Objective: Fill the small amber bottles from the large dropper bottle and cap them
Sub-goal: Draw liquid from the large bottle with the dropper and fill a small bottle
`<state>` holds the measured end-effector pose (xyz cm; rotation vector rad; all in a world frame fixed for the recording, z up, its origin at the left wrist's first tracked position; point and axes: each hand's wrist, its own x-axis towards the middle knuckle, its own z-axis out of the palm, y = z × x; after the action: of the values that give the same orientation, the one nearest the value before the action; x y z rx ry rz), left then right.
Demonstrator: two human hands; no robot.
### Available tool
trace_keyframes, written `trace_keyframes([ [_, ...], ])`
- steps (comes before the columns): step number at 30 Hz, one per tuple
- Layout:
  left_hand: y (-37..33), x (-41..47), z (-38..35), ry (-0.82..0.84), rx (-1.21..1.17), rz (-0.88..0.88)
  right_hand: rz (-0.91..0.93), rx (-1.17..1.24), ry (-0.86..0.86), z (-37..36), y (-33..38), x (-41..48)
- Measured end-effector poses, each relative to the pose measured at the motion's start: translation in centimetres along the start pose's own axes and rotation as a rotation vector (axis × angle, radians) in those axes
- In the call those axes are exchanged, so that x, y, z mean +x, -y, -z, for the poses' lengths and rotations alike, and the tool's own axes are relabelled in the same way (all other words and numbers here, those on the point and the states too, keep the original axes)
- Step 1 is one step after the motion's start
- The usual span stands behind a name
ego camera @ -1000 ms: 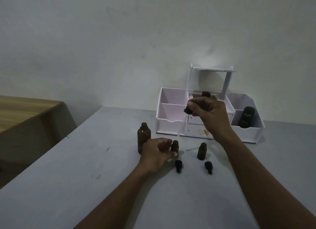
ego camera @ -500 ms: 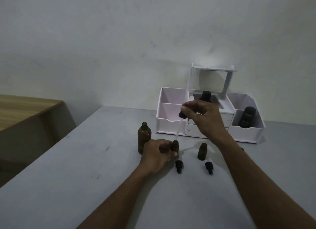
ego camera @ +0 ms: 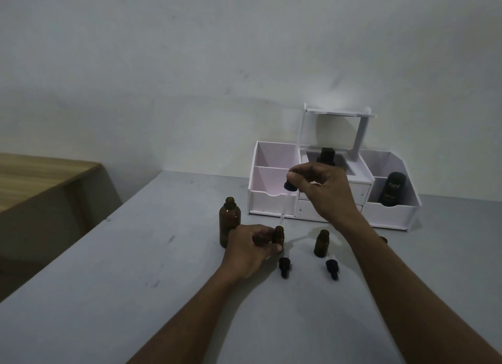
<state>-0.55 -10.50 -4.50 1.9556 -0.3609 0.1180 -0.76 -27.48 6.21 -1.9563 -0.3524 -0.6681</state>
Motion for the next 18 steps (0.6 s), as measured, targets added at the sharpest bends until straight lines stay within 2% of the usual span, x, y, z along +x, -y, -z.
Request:
trace_keyframes([
  [18,-0.06,-0.04,0.04,-0.007,0.042,-0.033,-0.002,-0.021,0.002,0.20,0.05,0.07],
])
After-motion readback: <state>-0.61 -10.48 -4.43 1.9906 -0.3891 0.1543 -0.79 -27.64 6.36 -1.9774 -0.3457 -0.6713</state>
